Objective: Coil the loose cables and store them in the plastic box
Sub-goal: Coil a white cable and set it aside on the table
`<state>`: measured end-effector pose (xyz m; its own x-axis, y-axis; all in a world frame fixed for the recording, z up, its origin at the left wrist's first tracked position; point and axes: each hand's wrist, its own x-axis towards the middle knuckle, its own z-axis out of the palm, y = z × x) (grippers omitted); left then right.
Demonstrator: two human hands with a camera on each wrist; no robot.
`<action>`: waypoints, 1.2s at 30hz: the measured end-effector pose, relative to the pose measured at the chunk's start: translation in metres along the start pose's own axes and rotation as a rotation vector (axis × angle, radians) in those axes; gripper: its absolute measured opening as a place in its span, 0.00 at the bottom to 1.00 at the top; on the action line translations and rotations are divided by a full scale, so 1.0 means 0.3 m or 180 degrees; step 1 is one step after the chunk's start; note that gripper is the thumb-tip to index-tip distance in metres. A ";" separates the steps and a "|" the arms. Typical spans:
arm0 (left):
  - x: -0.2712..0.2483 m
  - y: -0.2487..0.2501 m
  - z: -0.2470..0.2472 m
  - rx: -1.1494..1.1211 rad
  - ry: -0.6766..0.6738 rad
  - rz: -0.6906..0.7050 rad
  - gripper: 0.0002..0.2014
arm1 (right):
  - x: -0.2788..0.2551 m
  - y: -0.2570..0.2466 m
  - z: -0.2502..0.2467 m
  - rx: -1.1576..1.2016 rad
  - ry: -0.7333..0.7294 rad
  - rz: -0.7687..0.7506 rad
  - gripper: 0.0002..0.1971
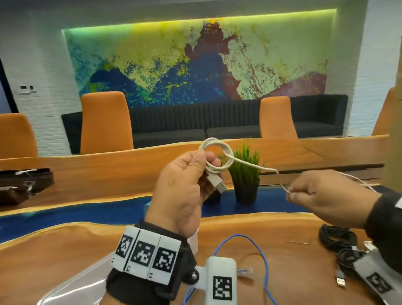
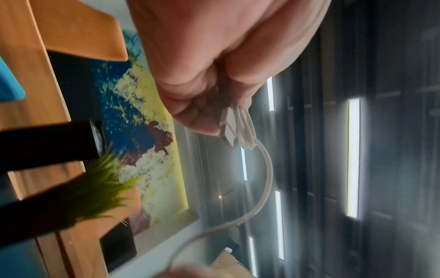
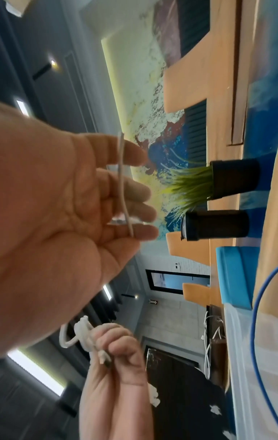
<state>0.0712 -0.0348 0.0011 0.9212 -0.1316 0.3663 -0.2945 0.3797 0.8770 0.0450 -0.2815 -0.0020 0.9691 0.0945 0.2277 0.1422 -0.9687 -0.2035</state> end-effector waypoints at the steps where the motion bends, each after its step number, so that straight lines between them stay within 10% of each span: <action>1: -0.004 0.001 0.008 -0.0092 -0.0087 -0.0034 0.13 | 0.016 -0.024 0.006 -0.0089 0.0143 -0.0048 0.16; 6: -0.021 0.005 0.032 0.0031 -0.0264 -0.0005 0.11 | 0.070 -0.094 0.004 0.0493 0.0769 0.0165 0.16; 11: -0.022 -0.001 0.033 0.0638 -0.0279 0.0230 0.09 | 0.084 -0.155 -0.006 0.4249 0.0869 0.0675 0.04; 15: -0.022 -0.003 0.024 0.0885 -0.0325 0.0338 0.09 | 0.091 -0.189 -0.034 0.5741 0.0654 0.0723 0.06; 24: -0.024 -0.015 0.038 0.0530 -0.0504 0.0395 0.09 | 0.066 -0.219 -0.015 0.5888 -0.0705 0.0443 0.09; 31: -0.030 -0.013 0.055 0.0331 -0.0590 0.0847 0.10 | 0.019 -0.206 0.007 0.5603 -0.1947 -0.0644 0.15; 36: -0.029 -0.027 0.057 0.0708 -0.0507 0.1221 0.10 | 0.001 -0.221 -0.031 0.5043 -0.1791 -0.0634 0.10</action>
<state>0.0613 -0.0522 -0.0039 0.6897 -0.1656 0.7049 -0.6694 0.2251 0.7079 0.0340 -0.2192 0.0204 0.8093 0.5798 0.0940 -0.0290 0.1993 -0.9795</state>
